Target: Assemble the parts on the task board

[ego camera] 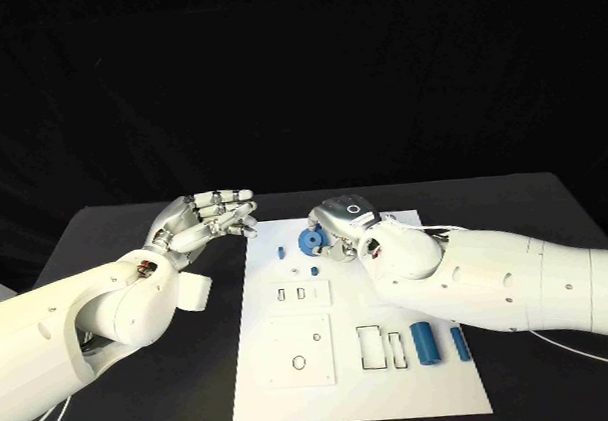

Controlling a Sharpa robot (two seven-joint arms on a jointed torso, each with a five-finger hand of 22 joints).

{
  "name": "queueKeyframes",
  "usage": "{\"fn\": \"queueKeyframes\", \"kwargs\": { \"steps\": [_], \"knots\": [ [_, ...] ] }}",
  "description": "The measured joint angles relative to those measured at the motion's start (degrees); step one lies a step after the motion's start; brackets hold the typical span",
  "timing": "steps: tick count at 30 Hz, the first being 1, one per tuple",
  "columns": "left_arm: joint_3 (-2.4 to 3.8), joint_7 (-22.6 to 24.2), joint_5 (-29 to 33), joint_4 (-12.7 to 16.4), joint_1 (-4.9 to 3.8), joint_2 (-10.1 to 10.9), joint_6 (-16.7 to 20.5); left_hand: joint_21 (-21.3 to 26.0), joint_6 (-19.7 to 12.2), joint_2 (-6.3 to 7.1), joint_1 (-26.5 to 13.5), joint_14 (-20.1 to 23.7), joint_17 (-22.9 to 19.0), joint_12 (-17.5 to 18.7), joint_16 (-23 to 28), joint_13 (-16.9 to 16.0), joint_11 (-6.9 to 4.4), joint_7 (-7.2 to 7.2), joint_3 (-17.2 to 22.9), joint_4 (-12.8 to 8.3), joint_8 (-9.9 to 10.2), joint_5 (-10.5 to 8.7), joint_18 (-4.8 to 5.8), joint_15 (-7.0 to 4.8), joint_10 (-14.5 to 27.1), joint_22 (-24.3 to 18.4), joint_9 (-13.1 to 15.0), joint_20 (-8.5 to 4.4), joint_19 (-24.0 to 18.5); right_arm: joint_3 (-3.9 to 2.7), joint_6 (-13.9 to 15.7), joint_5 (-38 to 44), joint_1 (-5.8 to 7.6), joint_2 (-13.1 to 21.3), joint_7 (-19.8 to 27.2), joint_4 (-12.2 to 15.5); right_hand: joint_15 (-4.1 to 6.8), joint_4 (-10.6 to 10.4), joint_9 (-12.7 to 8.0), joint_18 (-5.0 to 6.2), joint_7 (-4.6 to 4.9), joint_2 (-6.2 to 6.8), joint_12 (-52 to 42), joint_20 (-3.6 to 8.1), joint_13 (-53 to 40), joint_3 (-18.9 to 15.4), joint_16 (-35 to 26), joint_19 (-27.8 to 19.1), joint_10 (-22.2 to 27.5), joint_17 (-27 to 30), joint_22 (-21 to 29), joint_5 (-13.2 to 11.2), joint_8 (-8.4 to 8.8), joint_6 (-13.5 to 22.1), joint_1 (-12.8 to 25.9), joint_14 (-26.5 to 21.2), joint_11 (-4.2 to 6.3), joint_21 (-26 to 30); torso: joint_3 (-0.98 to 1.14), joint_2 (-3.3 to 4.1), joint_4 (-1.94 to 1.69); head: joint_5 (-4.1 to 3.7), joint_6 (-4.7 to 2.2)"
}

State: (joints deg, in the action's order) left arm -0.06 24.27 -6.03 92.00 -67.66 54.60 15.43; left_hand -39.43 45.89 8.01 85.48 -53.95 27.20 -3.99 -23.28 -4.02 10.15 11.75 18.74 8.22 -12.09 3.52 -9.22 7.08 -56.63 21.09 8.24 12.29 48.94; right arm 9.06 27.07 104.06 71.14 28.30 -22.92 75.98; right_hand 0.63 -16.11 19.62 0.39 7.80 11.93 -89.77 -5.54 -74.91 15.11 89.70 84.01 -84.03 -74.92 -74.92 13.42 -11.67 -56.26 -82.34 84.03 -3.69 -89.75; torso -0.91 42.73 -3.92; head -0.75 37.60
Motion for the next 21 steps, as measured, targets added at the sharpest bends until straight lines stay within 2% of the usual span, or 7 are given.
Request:
{"fn": "queueKeyframes", "kwargs": {
  "steps": [8, 10, 11, 14, 16, 18, 21],
  "knots": [
    [0.00, 0.0, 0.0, -0.1, 0.00, -0.1, 0.0, 0.0, 0.0, 0.00, 0.0, 0.4, 0.0, 0.0, -0.2, 0.0, 0.00, 0.00, 0.0, 0.0, 0.0, 0.00, 0.00, -0.01, 0.0, 0.1, 0.0, -0.21, -0.2, 0.01, -0.4, 0.0, 0.01, -0.5, -0.1, -0.8, 0.00, -0.2, -0.1, 0.00, -0.01, 0.00, 0.0, 0.00, 0.0, 0.2, 0.0, 0.0, 0.0, 0.0, 0.0, 0.0, 0.05, 0.0, 0.0, 0.0, 0.00, 0.0, 0.00, 0.00, -0.01, 0.00, 0.01],
    [0.00, 0.0, 0.0, -0.1, 0.00, -0.1, 0.0, 0.0, 0.0, 0.00, 0.0, 0.4, 0.0, 0.0, -0.2, 0.0, 0.00, 0.00, 0.0, 0.0, 0.0, 0.00, -0.01, -0.01, 0.0, 0.1, 0.0, -0.21, -0.2, 0.04, -0.4, 0.0, -0.03, -0.6, -0.1, -1.1, 0.00, -0.2, -0.1, 0.00, 0.02, 0.48, 0.0, 0.00, 0.0, 0.2, 0.0, 0.0, 0.0, 0.0, 0.0, 0.0, 0.05, 0.0, 0.5, 0.0, 0.00, 0.0, 0.00, 0.01, 0.00, 0.00, -0.01],
    [0.00, 0.0, 0.0, -0.1, 0.00, -0.1, 0.0, 0.0, 0.0, 0.00, 0.0, 0.4, 0.0, 0.0, -0.2, 0.0, 0.00, 0.00, 0.0, 0.0, 0.0, 0.00, -0.01, -0.01, 0.0, 0.1, 0.0, -0.21, -0.2, 0.05, -0.4, -0.1, -0.03, -0.6, -0.1, -1.2, 0.00, -0.3, -0.2, 0.00, 0.29, 0.84, 0.0, 0.00, 0.0, 0.1, 0.0, 0.0, 0.0, 0.0, 0.0, 0.0, 0.63, 0.7, 0.9, 0.0, 0.00, 0.0, 0.00, 0.01, 0.02, 0.00, -0.04],
    [0.00, 0.0, 0.0, -0.1, 0.00, -0.1, 0.0, 0.0, 0.0, 0.00, 0.0, 0.4, 0.0, 0.0, -0.2, 0.0, 0.00, 0.00, 0.0, 0.0, 0.0, 0.00, 0.00, -0.01, 0.0, 0.1, 0.0, -0.21, -0.2, 0.06, -0.4, -0.2, -0.05, -0.8, -0.2, -1.5, 0.00, -0.6, -0.8, 0.00, 0.84, 0.87, 0.0, 0.00, 0.0, -0.4, 0.0, 0.0, 0.0, 0.0, 0.0, 0.0, 2.08, 2.7, 2.4, 0.0, 0.00, 0.0, 0.00, 0.01, 0.03, 0.01, -0.09],
    [0.00, -0.1, 0.0, -0.1, 0.00, -0.1, 0.0, 0.0, 0.0, 0.00, 0.0, 0.4, 0.0, 0.0, -0.2, 0.0, 0.00, 0.00, 0.0, 0.0, 0.0, 0.00, 0.00, -0.01, 0.0, 0.1, 0.0, -0.01, -0.4, 0.06, -0.4, -0.3, -0.05, -0.9, -0.2, -1.7, 0.00, -0.5, -1.2, 0.00, 0.94, 1.00, 0.0, 0.00, 0.0, -1.2, 0.0, 0.0, 0.0, 0.0, 0.0, 0.0, 3.16, 4.2, 3.1, 0.0, 0.00, 0.0, 0.00, 0.02, 0.03, 0.01, -0.11],
    [0.00, -0.1, 0.0, -0.1, 0.00, 0.0, 0.0, 0.0, 0.0, 0.00, 0.0, 0.4, 0.0, 0.0, -0.2, 0.0, 0.00, 0.00, 0.0, 0.0, 0.0, 0.00, 0.00, -0.01, 0.0, 0.1, 0.0, -0.01, -0.4, 0.06, -0.4, -0.5, -0.05, -0.9, -0.1, -1.8, 0.00, -0.6, -1.4, 0.00, 1.11, 1.26, 0.0, 0.00, 0.0, -1.5, 0.0, 0.0, 0.0, 0.0, 0.0, 0.0, 3.66, 4.9, 3.4, 0.0, 0.00, 0.0, 0.00, 0.02, 0.03, -0.04, -0.13],
    [0.00, -0.1, 0.0, -0.1, 0.00, 0.0, 0.0, -0.1, 0.0, 0.00, 0.0, 0.6, 0.1, 0.0, -0.2, 0.0, 0.00, 0.00, 0.0, 0.0, 0.0, 0.00, 0.00, 0.20, 0.0, 0.1, 0.0, -0.01, -0.4, 0.06, -0.4, -1.0, -0.05, -0.9, 0.0, -2.0, 0.00, -0.5, -1.4, 0.00, 1.15, 0.87, 0.0, 0.00, 0.0, -2.0, 0.0, 0.0, 0.2, 0.0, 0.0, 0.0, 3.71, 4.9, 4.2, 0.0, -0.25, 0.0, 0.00, 0.02, 0.03, -0.10, -0.15]
  ]
}}
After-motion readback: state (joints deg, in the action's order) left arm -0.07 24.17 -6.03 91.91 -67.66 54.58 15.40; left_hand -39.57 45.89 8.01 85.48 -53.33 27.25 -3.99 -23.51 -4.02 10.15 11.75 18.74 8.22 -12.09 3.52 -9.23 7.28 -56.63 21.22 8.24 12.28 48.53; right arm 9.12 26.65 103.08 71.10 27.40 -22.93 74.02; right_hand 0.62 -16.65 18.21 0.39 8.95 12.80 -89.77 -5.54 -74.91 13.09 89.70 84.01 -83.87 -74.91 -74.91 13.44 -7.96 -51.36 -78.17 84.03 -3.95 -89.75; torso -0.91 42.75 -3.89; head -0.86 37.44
